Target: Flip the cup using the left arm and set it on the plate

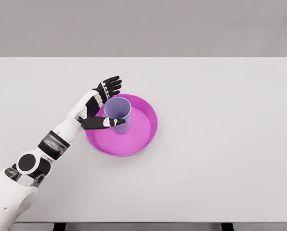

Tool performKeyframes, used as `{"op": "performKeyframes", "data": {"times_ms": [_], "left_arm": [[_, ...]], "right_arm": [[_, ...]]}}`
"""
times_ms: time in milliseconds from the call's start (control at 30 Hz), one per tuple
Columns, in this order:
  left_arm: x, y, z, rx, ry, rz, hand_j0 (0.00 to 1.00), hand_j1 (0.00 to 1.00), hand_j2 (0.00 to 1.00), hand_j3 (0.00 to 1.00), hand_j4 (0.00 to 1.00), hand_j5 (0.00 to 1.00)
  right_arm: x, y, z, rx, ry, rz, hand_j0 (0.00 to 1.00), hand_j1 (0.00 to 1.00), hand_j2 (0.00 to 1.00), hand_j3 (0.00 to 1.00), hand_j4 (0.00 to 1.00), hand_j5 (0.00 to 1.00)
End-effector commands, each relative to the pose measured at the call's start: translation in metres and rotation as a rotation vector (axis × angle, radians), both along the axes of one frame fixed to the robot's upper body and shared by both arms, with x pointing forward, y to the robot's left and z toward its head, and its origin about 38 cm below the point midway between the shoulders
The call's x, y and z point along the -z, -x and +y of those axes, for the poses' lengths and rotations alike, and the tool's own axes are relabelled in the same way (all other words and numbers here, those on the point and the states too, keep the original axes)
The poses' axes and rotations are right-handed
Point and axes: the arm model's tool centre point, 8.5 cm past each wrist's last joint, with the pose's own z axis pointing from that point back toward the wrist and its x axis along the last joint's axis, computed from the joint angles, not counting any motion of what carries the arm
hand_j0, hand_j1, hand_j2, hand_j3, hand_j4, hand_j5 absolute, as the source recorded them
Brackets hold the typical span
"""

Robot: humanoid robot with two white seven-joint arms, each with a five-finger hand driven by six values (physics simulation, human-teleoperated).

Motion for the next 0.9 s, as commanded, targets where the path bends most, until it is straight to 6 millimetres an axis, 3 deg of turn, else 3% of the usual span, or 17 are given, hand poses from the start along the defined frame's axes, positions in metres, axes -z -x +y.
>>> {"op": "performKeyframes", "data": {"times_ms": [0,267,400,500,567,667,867], "left_arm": [[-0.002,0.000,0.001,0.000,0.001,-0.005,1.00,1.00,1.00,1.00,1.00,1.00],[-0.008,0.001,0.005,0.003,-0.013,-0.047,1.00,1.00,1.00,1.00,1.00,1.00],[-0.023,0.007,0.015,0.025,-0.057,-0.086,1.00,1.00,1.00,1.00,1.00,1.00],[-0.039,0.011,0.034,0.038,-0.127,-0.124,1.00,1.00,1.00,1.00,1.00,1.00],[-0.058,0.013,0.073,0.030,-0.248,-0.197,1.00,1.00,1.00,1.00,1.00,1.00],[-0.073,0.017,0.114,0.024,-0.434,-0.224,1.00,1.00,1.00,1.00,1.00,1.00],[-0.102,0.016,0.139,0.006,-0.516,-0.303,1.00,1.00,1.00,1.00,1.00,1.00]], "right_arm": [[0.000,0.000,0.000,0.000,0.000,-0.001,1.00,1.00,1.00,1.00,1.00,1.00],[0.000,0.000,0.000,0.000,0.000,-0.001,1.00,1.00,1.00,1.00,1.00,1.00],[0.000,0.000,0.000,0.002,0.000,0.001,1.00,1.00,1.00,1.00,1.00,1.00],[0.000,0.000,0.000,0.000,0.000,-0.001,1.00,1.00,1.00,1.00,1.00,1.00],[0.000,0.000,0.000,0.000,0.001,0.000,1.00,1.00,1.00,1.00,1.00,1.00],[0.000,0.000,0.000,0.000,0.000,-0.001,1.00,1.00,1.00,1.00,1.00,1.00],[0.000,0.000,0.000,0.000,0.000,-0.001,1.00,1.00,1.00,1.00,1.00,1.00]]}}
